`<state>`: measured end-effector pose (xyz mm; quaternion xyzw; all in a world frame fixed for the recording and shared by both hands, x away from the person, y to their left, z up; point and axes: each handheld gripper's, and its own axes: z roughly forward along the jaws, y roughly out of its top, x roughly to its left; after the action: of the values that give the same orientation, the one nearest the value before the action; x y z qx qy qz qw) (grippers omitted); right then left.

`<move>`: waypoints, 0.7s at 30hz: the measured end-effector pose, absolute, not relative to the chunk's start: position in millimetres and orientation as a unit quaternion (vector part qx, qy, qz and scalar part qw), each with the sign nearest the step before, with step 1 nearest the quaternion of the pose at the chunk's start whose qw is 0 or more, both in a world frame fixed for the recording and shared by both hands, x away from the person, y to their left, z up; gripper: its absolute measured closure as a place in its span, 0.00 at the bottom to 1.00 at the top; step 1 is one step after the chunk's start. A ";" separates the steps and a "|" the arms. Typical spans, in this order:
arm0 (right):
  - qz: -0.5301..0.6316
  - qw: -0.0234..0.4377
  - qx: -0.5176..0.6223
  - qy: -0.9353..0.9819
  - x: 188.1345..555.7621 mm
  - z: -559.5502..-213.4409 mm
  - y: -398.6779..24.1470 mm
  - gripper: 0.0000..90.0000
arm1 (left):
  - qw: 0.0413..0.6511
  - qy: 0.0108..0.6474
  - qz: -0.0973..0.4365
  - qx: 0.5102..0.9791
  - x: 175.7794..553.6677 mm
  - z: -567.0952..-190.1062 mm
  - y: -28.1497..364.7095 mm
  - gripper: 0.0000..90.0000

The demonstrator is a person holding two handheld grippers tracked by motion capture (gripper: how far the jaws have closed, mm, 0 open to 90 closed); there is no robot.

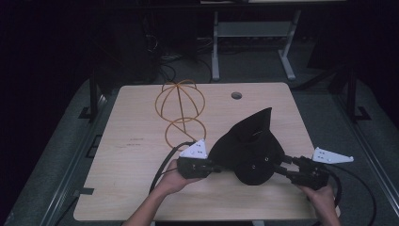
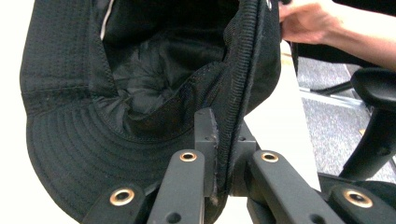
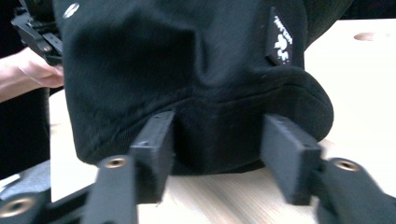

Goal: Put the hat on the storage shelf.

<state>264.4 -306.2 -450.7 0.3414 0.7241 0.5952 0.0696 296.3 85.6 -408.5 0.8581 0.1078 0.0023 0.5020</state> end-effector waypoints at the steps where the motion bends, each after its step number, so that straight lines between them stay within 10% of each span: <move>1: 0.595 0.070 0.341 0.724 264.4 -450.7 -306.2 0.51 | 0.499 0.105 0.001 0.860 296.5 -408.5 85.3 0.95; 8: 0.606 0.079 0.318 0.725 268.7 -453.6 -295.7 0.96 | 0.491 0.102 0.003 0.865 296.8 -410.3 81.7 0.95; 21: 0.611 0.115 0.315 0.717 256.7 -440.2 -300.8 0.99 | 0.471 0.104 0.047 0.875 291.3 -408.9 84.1 0.90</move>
<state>256.7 -300.8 -440.2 0.3152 0.7170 0.6110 0.1150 291.3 84.1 -408.9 0.8746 0.1042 0.0471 0.4711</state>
